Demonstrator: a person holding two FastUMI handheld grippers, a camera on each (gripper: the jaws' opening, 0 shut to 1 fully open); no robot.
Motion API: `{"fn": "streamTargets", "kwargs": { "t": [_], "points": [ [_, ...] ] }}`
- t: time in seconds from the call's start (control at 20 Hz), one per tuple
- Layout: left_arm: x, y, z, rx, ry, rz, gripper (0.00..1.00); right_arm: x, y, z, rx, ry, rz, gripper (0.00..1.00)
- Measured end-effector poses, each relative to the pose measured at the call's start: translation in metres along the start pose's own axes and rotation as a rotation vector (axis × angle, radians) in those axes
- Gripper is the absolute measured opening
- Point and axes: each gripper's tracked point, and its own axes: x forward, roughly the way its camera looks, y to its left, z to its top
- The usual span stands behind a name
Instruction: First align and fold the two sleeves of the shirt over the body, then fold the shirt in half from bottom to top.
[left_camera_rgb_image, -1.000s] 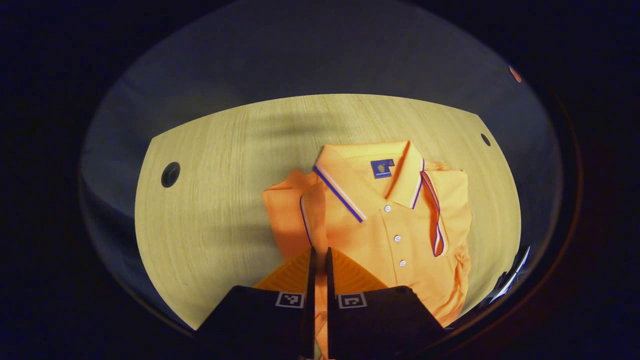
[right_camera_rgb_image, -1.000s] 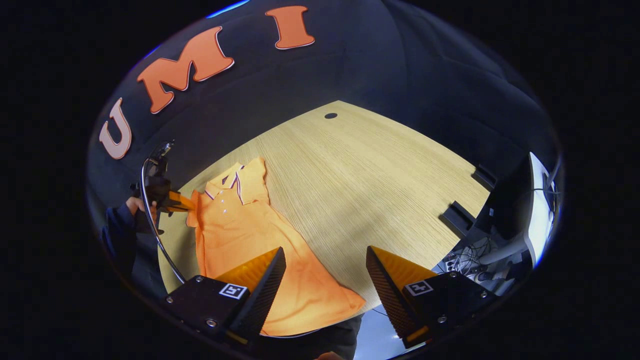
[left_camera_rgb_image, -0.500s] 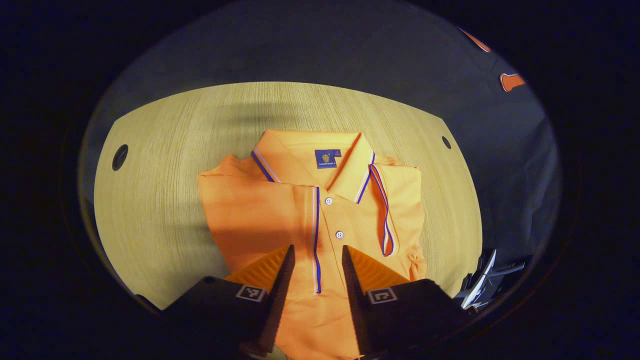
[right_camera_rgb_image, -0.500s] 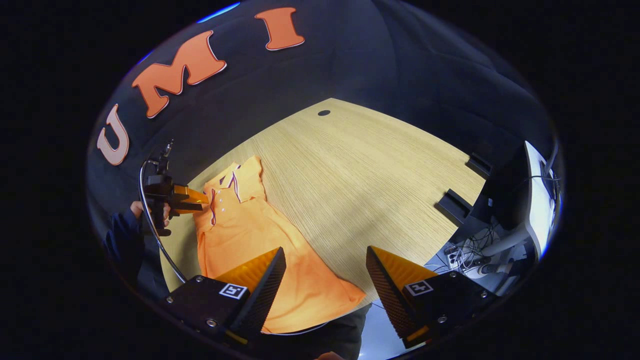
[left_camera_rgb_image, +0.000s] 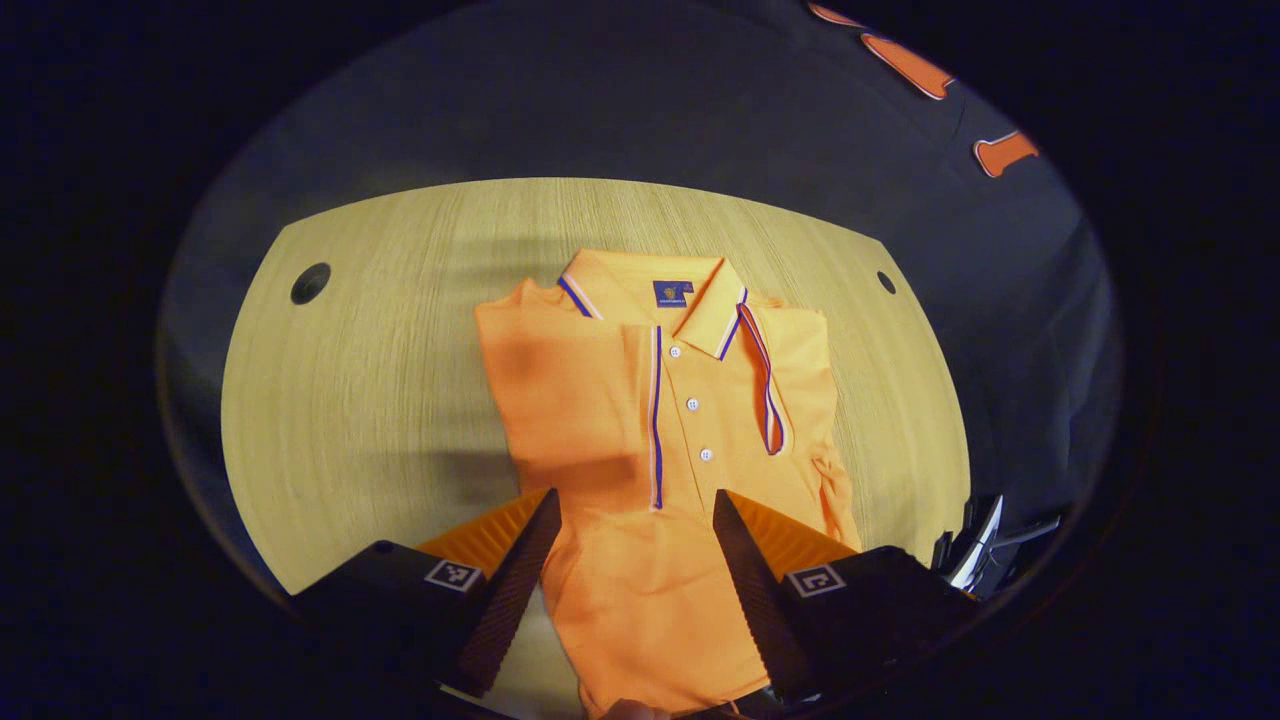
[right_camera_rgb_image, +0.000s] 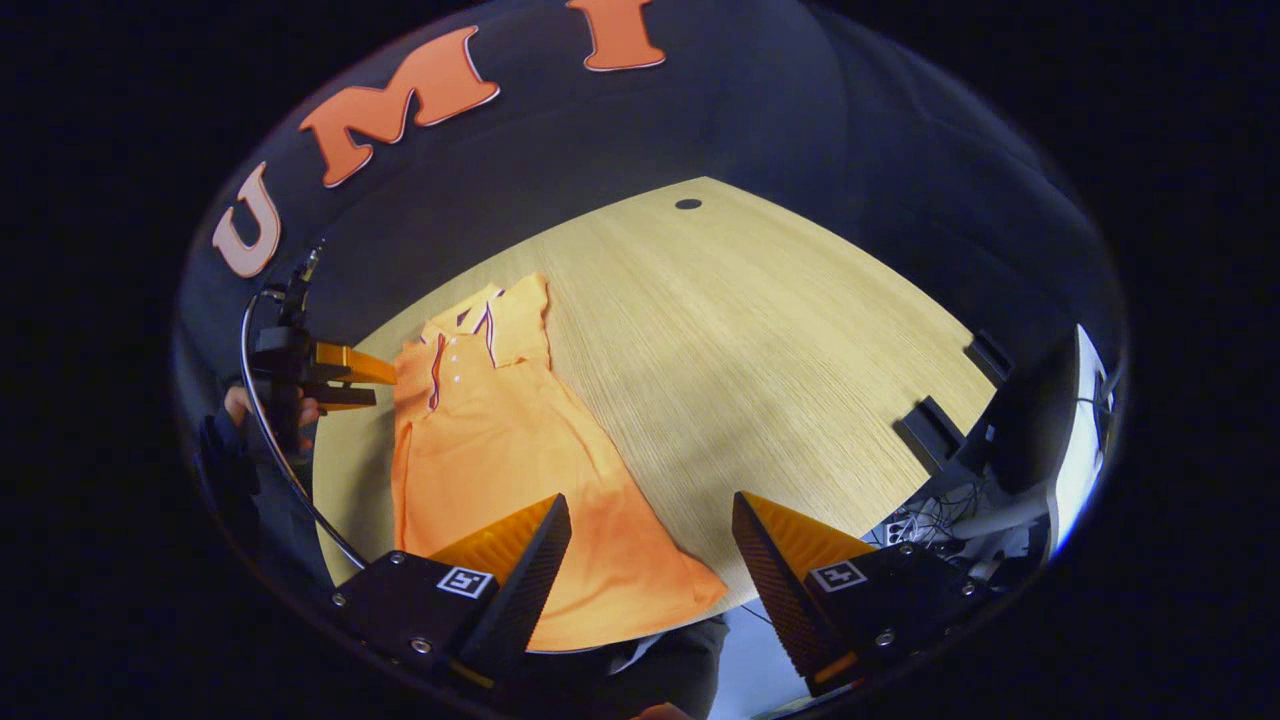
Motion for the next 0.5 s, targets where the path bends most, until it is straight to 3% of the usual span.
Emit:
{"fn": "streamTargets", "kwargs": {
  "t": [0.25,0.5],
  "points": [
    [-0.036,0.01,-0.055,-0.053,-0.027,0.031,0.95,0.011,-0.002,-0.017,-0.106,0.078,0.056,0.99],
    [-0.047,0.021,-0.131,-0.025,0.01,0.072,0.95,0.018,-0.007,-0.046,-0.196,0.161,0.114,0.99]
  ]
}}
